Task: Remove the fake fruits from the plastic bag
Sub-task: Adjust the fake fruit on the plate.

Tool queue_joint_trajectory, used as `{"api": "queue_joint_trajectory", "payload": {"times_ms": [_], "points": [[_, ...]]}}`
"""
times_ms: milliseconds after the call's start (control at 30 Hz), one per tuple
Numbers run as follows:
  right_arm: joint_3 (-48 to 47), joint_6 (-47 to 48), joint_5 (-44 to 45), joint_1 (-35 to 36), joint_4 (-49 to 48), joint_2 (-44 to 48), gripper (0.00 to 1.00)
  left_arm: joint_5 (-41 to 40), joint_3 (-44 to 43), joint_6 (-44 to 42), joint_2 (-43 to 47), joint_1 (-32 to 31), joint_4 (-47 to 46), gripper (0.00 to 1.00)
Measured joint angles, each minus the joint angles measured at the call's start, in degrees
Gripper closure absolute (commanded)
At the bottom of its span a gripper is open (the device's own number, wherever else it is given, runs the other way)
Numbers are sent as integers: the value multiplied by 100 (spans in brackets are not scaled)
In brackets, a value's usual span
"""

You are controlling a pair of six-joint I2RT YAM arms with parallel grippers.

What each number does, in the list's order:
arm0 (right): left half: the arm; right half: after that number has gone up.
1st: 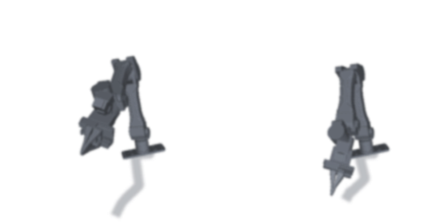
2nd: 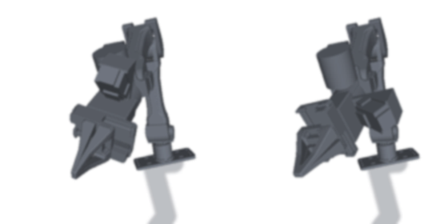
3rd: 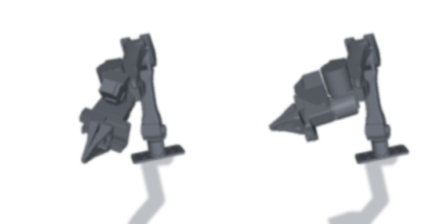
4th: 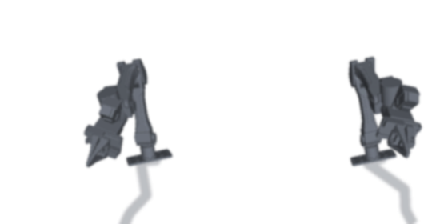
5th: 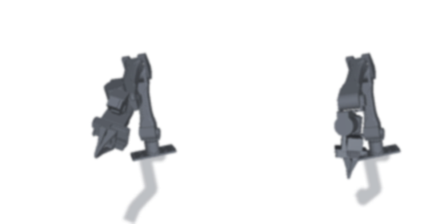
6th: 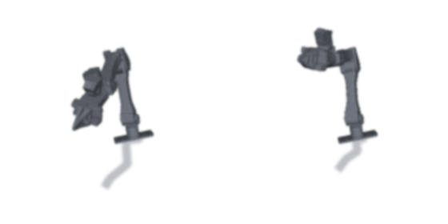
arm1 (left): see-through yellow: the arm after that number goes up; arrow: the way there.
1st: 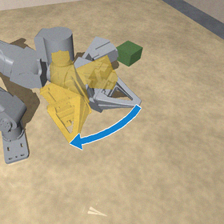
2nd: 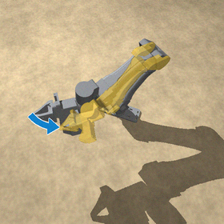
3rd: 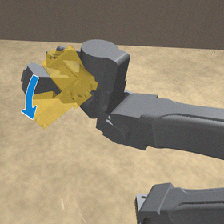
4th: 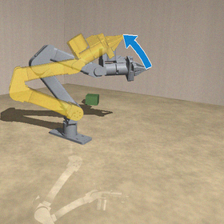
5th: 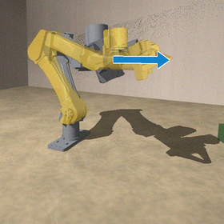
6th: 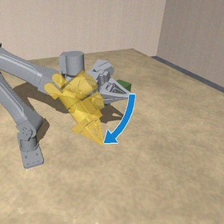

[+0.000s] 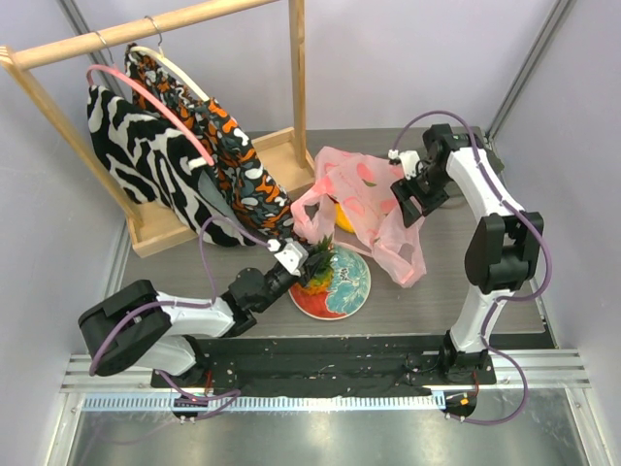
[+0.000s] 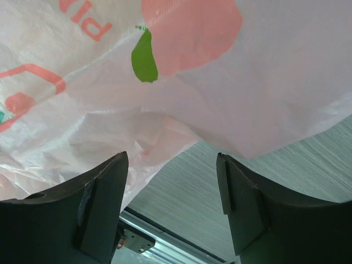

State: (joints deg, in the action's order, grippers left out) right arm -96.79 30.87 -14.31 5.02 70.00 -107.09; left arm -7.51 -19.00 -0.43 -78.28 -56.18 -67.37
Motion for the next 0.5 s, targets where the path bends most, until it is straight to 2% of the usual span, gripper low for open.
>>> {"api": "queue_joint_trajectory", "payload": {"times_ms": [33,100,133,367,500], "points": [[-87,4,-24,2,33,-13,27,57,39,-59,0,0,-63,42],[-195,11,-81,7,39,-17,27,140,85,-216,0,0,-133,24],[-223,11,-125,7,46,-17,27,175,109,-238,0,0,-133,1],[-269,76,-428,7,273,33,27,481,195,-791,302,0,-85,0],[-341,190,-586,129,299,343,27,549,-72,-1252,1427,0,1003,0]]}}
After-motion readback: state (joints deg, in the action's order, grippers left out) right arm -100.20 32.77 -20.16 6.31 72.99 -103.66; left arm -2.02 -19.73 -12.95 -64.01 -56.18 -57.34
